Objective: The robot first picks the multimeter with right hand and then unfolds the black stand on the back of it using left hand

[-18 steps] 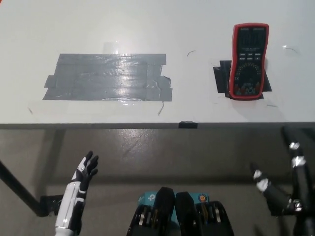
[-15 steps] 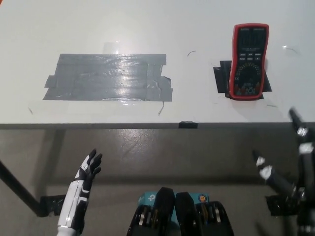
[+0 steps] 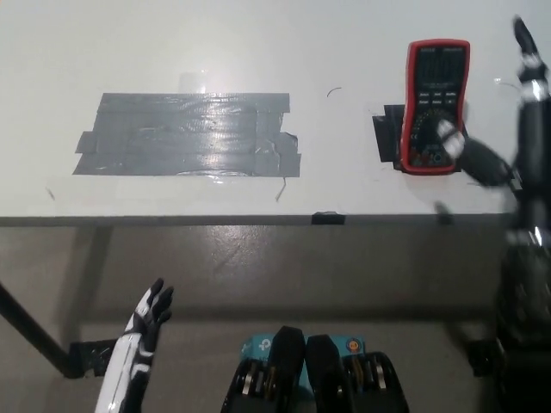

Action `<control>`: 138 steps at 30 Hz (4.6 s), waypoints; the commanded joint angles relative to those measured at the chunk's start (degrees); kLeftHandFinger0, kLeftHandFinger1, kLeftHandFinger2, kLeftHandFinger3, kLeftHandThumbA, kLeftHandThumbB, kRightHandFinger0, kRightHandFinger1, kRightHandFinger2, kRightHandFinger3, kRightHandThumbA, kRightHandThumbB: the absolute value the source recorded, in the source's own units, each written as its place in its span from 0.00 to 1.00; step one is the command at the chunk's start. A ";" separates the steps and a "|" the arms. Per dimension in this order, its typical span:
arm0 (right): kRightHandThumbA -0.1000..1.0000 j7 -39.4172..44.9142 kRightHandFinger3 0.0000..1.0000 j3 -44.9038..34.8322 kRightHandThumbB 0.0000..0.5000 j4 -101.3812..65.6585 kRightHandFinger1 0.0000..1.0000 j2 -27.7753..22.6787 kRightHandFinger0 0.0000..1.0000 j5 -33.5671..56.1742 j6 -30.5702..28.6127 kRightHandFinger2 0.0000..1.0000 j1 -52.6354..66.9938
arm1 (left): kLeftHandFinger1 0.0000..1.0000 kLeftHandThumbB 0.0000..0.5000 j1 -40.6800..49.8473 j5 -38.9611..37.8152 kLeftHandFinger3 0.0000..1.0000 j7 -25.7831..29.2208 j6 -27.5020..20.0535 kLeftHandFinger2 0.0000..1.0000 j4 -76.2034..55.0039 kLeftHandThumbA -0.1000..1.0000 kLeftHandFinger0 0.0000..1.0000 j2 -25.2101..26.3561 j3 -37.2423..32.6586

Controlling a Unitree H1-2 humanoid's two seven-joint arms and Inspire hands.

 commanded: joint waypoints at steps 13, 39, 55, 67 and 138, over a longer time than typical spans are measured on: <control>0.87 -13.15 1.00 -4.73 0.92 33.25 1.00 -0.63 1.00 -0.37 16.21 1.00 -29.60 | 1.00 0.16 3.26 1.37 1.00 0.57 -1.42 1.00 -0.50 0.98 1.00 0.42 -0.01; 0.67 -26.79 1.00 -8.50 0.93 49.92 1.00 3.87 1.00 7.77 15.78 1.00 -37.49 | 1.00 0.21 3.41 10.20 1.00 1.37 -1.82 1.00 0.16 1.00 1.00 0.93 -1.67; 0.83 -18.57 1.00 -7.62 1.00 46.56 1.00 0.46 1.00 13.89 17.93 1.00 -34.08 | 1.00 0.19 4.28 13.90 1.00 1.40 -4.15 1.00 0.92 1.00 1.00 1.91 -3.41; 1.00 -11.69 1.00 -4.75 0.99 42.61 1.00 -1.52 1.00 16.52 21.35 1.00 -31.72 | 1.00 0.18 4.44 14.09 1.00 1.12 -3.64 1.00 0.37 1.00 1.00 2.08 -3.22; 0.00 -34.29 0.73 13.43 0.54 77.47 0.46 -4.30 0.59 11.59 3.47 0.46 -37.51 | 0.94 0.00 3.16 13.59 1.00 -1.30 -11.74 0.83 1.15 1.00 1.00 8.56 -5.65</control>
